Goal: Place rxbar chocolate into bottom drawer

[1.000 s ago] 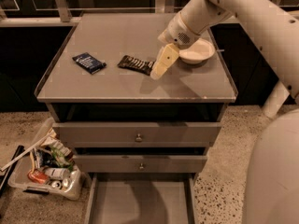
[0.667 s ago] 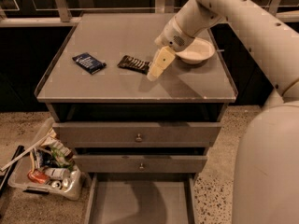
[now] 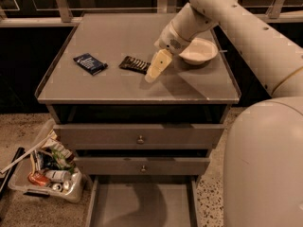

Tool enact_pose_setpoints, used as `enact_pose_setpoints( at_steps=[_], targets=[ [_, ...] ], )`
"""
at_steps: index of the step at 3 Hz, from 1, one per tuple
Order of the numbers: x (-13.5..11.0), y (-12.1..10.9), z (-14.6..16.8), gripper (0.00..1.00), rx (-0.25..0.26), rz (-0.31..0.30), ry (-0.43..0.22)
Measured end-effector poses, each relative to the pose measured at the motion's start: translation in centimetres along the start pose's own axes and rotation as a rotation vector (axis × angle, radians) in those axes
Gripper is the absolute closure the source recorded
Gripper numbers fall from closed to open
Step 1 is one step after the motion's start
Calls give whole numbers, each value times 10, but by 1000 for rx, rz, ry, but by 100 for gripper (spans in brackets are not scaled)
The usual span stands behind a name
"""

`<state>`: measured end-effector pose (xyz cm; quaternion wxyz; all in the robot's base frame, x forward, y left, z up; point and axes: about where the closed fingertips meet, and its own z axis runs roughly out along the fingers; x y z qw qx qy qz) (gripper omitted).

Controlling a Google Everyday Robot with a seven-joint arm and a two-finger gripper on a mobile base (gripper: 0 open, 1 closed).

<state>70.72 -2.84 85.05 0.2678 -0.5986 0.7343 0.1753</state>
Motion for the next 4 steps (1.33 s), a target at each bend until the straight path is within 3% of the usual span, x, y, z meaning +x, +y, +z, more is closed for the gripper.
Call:
enact_pose_setpoints(
  at_steps=[2,4],
  targets=[
    [5,-12,22,0,10,42,-4],
    [5,-12,22,42,10,42,-4]
  ],
)
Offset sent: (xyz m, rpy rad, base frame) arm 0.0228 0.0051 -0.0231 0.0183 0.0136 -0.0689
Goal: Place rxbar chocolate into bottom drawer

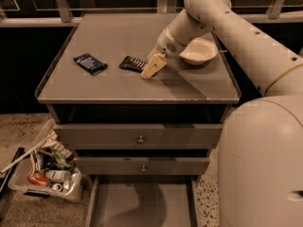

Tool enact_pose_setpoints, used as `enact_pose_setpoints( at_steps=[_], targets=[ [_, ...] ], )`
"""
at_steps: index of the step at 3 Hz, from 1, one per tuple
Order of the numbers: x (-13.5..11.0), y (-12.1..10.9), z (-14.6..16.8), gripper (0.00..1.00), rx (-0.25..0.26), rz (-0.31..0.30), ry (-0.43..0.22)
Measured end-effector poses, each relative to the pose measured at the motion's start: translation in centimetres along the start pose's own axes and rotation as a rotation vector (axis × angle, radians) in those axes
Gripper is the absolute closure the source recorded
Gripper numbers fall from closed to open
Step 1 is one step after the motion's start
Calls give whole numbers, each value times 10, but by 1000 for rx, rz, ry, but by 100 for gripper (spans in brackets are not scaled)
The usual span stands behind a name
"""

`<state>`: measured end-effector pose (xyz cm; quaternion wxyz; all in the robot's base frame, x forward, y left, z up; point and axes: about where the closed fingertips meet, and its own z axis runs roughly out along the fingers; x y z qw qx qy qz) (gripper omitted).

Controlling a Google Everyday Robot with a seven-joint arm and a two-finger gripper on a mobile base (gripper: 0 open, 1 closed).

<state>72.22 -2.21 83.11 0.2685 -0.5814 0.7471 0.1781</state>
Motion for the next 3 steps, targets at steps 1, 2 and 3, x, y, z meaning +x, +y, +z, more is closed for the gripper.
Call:
enact_pose_setpoints(
  at_steps=[1,2,3],
  targets=[
    [0,0,0,65,0,0,0],
    [0,0,0,89,0,0,0],
    [0,0,0,100,0,0,0]
  ],
)
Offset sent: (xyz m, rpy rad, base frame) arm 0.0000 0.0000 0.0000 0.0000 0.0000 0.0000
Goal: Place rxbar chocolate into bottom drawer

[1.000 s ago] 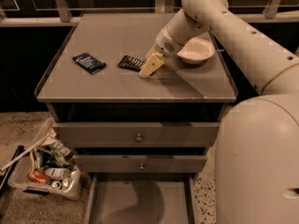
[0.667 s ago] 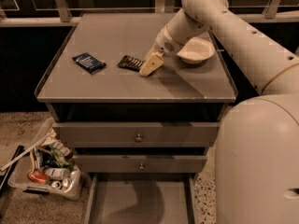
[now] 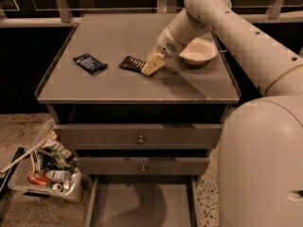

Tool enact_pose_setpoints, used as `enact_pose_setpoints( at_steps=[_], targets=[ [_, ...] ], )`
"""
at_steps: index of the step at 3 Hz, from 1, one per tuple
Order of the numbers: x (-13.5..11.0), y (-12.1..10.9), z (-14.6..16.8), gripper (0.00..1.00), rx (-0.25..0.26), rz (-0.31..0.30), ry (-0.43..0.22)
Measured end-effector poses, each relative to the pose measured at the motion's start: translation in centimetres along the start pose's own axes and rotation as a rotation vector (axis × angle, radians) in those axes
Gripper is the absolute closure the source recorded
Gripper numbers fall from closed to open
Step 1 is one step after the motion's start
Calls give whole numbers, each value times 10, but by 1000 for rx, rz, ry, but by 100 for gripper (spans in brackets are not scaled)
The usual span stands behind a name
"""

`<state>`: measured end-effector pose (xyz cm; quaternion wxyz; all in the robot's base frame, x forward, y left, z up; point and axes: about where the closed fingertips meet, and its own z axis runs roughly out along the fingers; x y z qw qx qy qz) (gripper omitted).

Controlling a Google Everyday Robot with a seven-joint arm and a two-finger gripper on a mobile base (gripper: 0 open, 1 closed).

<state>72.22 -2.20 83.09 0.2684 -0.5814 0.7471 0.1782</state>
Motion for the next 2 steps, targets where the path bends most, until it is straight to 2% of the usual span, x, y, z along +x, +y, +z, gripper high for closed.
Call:
enact_pose_setpoints(
  at_steps=[1,2],
  targets=[
    [0,0,0,100,0,0,0],
    [-7,3,2,100,-2,-26,8]
  ],
)
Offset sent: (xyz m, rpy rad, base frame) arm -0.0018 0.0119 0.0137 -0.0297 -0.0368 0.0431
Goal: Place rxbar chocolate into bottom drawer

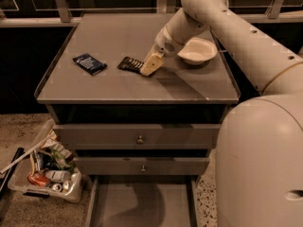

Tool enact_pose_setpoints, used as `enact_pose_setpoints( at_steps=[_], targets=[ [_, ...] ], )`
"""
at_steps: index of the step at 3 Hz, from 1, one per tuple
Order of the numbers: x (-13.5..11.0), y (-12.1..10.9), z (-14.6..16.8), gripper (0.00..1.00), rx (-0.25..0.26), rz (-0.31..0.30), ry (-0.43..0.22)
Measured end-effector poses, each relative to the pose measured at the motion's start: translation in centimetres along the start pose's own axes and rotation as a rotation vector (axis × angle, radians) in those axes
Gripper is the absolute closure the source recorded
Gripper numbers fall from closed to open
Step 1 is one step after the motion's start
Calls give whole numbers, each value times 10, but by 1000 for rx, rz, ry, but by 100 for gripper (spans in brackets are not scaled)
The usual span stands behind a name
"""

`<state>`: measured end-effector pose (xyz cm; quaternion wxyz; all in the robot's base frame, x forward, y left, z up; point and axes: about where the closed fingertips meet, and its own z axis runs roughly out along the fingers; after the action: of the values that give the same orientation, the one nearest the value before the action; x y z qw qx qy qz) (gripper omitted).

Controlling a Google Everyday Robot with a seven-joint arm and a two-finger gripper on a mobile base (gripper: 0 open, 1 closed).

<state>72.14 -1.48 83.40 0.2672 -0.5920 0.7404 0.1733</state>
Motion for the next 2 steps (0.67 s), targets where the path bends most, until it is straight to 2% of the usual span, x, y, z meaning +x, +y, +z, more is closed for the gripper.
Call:
enact_pose_setpoints(
  at_steps=[2],
  targets=[
    [-23,14,-24,100,-1,-59,-47]
  ],
)
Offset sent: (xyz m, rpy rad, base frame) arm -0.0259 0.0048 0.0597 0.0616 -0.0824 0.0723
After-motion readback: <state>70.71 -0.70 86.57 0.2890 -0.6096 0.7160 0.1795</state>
